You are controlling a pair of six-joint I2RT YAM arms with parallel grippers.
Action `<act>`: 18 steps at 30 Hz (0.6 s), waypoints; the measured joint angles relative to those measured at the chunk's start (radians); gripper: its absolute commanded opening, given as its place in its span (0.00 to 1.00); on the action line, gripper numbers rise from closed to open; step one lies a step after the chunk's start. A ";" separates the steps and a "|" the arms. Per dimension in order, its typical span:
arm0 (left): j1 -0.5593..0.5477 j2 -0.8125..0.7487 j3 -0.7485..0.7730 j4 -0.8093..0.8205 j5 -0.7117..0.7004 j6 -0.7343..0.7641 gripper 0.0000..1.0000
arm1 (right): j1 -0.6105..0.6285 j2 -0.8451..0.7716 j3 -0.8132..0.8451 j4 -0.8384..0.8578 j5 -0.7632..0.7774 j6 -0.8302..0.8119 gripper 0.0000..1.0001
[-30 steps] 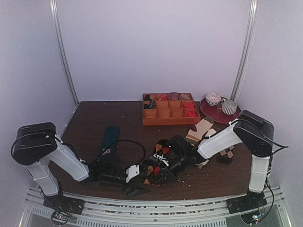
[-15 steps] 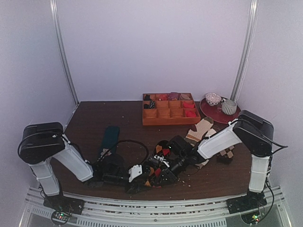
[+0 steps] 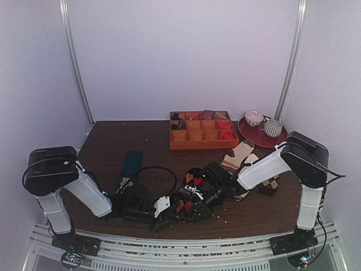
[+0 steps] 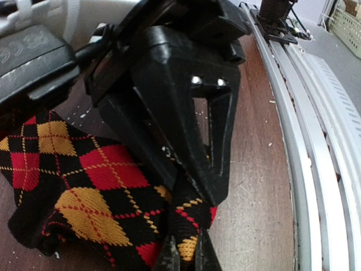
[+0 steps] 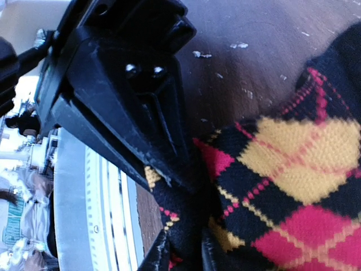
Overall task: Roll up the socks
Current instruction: Roll a pair of socks at the center of the board.
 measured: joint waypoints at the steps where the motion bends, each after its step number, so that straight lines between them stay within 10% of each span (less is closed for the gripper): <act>1: -0.002 -0.006 0.005 -0.015 -0.005 -0.024 0.00 | 0.000 -0.007 -0.011 0.003 0.019 0.001 0.28; 10: -0.001 -0.103 0.060 -0.289 -0.024 -0.296 0.00 | 0.028 -0.463 -0.352 0.224 0.338 -0.044 0.52; 18: 0.018 -0.088 0.127 -0.417 0.044 -0.415 0.00 | 0.265 -0.541 -0.431 0.352 0.655 -0.304 0.55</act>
